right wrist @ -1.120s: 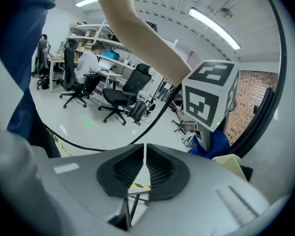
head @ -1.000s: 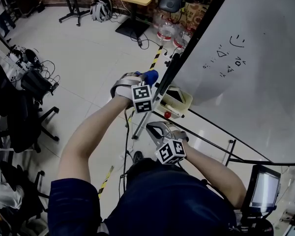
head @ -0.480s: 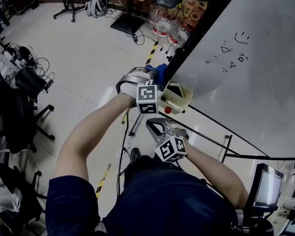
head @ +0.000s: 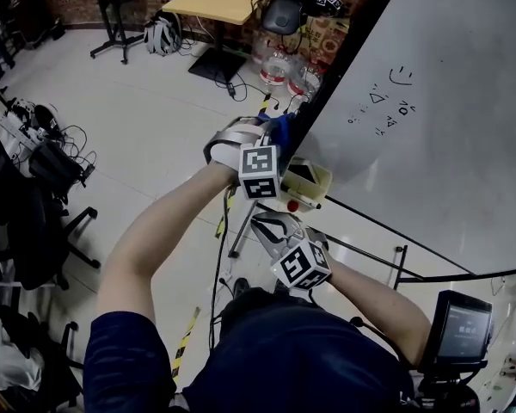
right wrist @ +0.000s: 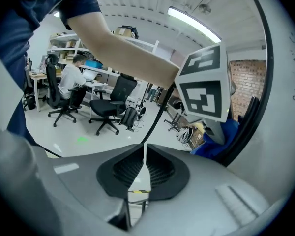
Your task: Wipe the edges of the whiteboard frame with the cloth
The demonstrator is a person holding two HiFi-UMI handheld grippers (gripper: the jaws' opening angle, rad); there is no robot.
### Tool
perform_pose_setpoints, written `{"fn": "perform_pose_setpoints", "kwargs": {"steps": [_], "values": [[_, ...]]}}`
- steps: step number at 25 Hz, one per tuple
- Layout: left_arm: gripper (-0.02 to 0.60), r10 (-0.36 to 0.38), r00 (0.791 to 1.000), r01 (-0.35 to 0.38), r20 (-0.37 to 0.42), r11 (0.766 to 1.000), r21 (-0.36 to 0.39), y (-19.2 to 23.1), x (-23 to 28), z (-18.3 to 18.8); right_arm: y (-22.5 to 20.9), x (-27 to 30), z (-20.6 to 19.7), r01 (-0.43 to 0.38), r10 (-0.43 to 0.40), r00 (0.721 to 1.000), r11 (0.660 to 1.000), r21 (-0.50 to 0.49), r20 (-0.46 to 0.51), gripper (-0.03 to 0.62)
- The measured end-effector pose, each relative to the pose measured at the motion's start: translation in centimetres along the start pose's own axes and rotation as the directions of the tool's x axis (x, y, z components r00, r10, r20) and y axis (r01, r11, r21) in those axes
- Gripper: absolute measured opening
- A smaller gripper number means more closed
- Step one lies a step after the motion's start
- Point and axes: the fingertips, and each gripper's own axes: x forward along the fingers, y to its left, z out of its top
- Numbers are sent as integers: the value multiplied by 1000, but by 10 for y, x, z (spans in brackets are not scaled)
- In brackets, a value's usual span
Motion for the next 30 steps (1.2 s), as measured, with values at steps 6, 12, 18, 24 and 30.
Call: {"fn": "perform_pose_setpoints", "kwargs": {"steps": [6,12,18,24,30], "values": [[158,3,1000,-2,11,1000,-23,22,-14,4,-42,-21,56,92,-98,989,994,62,107,23],[158,102,995,-102,-15,995,17,62,-29,-4,-81,-48,94,183,-174,969,982,-39,176,23],[158,134,991,-133,8,977,166,81,-46,30,-110,-72,95,221,-214,960,975,-20,178,12],[158,149,989,-145,4,963,226,83,-49,41,-120,-81,75,225,-223,966,974,-1,132,12],[163,136,990,-118,-46,953,280,90,-45,37,-145,-85,55,225,-225,974,974,19,-4,11]]}}
